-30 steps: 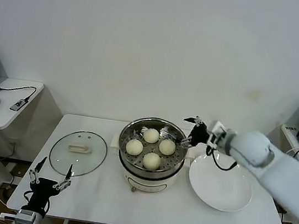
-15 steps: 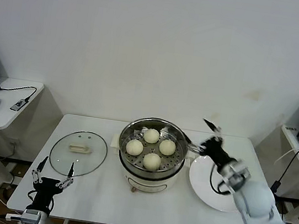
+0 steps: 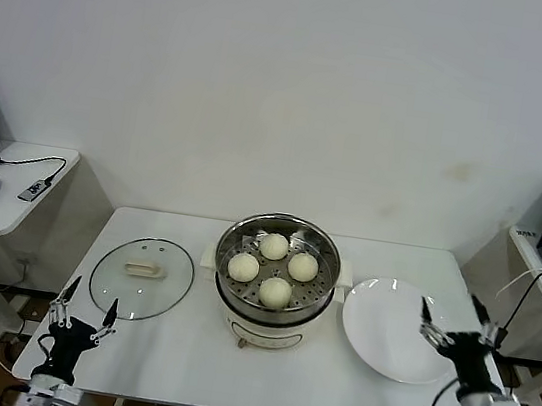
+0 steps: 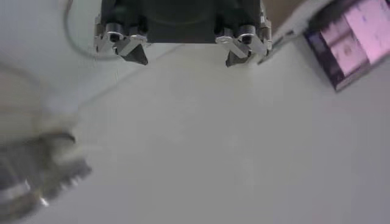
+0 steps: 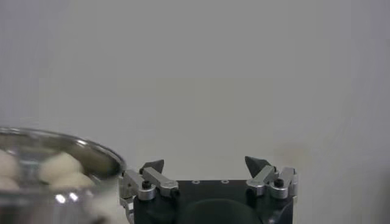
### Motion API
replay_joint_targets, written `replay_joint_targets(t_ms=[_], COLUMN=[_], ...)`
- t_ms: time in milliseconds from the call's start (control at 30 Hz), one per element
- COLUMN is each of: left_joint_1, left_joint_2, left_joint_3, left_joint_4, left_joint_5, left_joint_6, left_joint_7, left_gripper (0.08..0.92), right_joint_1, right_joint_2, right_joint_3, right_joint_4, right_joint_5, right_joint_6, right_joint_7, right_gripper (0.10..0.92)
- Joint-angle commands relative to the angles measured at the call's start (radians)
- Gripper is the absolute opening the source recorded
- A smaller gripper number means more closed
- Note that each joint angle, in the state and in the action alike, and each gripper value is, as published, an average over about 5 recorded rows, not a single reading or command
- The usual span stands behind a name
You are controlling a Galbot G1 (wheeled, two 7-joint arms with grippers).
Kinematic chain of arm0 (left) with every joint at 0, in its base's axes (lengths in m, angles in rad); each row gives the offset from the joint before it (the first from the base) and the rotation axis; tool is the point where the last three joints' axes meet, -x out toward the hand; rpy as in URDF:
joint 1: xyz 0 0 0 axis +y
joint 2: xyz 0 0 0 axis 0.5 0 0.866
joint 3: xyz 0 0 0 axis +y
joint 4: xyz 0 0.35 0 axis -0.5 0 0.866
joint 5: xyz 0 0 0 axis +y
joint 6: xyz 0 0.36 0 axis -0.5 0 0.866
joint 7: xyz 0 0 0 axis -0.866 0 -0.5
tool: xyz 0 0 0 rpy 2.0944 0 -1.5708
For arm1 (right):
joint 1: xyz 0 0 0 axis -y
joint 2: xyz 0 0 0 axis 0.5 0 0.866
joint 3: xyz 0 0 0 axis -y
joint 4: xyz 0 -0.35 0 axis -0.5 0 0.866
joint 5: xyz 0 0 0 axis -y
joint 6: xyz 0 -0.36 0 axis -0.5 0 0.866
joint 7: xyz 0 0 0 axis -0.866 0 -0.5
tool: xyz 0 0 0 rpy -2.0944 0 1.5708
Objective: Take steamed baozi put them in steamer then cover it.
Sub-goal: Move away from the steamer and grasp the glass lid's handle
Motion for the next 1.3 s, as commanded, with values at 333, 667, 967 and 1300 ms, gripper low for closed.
replay_joint_targets(t_ms=[333, 667, 967, 1300], left_joint_1=[-0.405, -0.583, -0.649, -0.676], left_joint_2=[0.099, 0.087, 0.087, 0.085], left_joint_3=[0.18, 0.28, 0.292, 0.305], left_joint_4=[0.439, 0.625, 0.669, 0.696], left_joint_5=[0.574, 0.582, 0.594, 0.594], left_joint_6=[-0.081, -0.08, -0.074, -0.069], left_joint_7=[-0.041, -0.042, -0.038, -0.022], left_gripper=[0.823, 0.823, 0.823, 0.823], right_joint_1=[-0.132, -0.145, -0.151, -0.146], right_joint_2=[0.166, 0.188, 0.19, 0.188], right_joint_3=[0.161, 0.182, 0.189, 0.183], right_joint_4=[-0.014, -0.02, -0.033, -0.049], right_joint_5=[-0.069, -0.089, -0.098, -0.106], right_joint_6=[0.04, 0.055, 0.07, 0.075], right_joint_7=[0.085, 0.08, 0.076, 0.071], right_gripper=[0.823, 0.823, 0.823, 0.823])
